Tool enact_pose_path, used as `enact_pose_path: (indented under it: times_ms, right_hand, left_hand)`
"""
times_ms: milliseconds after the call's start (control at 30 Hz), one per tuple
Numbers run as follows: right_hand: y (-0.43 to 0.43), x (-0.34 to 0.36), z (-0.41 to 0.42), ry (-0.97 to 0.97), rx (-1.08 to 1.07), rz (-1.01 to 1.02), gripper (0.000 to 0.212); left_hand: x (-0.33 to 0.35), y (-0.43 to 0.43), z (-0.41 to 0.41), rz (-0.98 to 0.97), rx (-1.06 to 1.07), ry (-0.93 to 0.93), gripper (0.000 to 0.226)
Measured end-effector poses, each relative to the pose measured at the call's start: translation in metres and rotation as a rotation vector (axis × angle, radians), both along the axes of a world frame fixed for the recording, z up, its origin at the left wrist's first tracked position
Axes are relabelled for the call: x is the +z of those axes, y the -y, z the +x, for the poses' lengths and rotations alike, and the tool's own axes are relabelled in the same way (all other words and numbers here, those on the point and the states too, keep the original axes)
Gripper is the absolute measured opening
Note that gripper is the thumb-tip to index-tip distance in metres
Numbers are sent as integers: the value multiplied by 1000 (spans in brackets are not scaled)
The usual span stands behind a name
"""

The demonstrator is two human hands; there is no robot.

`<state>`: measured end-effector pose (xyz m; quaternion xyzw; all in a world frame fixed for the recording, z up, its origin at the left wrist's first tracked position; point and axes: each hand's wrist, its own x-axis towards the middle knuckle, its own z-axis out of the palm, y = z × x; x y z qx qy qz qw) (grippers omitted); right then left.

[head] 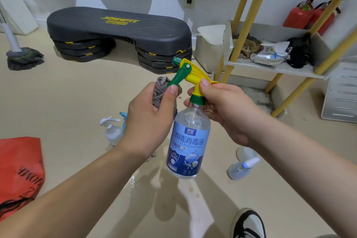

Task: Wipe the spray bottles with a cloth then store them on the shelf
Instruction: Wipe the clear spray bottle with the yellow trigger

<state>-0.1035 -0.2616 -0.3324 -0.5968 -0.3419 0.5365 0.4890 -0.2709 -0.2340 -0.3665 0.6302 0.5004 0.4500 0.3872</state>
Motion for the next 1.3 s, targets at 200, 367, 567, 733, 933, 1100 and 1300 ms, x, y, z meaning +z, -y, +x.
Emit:
enact_pose_path:
  times_ms: [200,367,567,733,933,1100,1300]
  right_hand:
    - [-2,-4,1,61,-40,3,36]
    - [1,-10,-3,179,-132,20,41]
    - [2,-16,0,231,-191,-12,39]
    - [3,-18,-3,236,-165,6,46]
    - [5,-15,-5,264,-158,102,39]
    - [6,-11,0,108,-46,52,30]
    - [7,-6,-2,-46,101,36,26]
  left_hand:
    - [0,-5,5,-48,23,34,26]
    - [-11,1,12,-431,56,268,41]
    - [-17,37,22,-411,-120,82,30]
    - [-27,66,24,261,-272,-347,35]
    - [-18,15,14,-476,-219,202,20]
    - [-28,-3,7,-812,-300,571,19]
    - [-36,-6,8,-1083,-477,854,19]
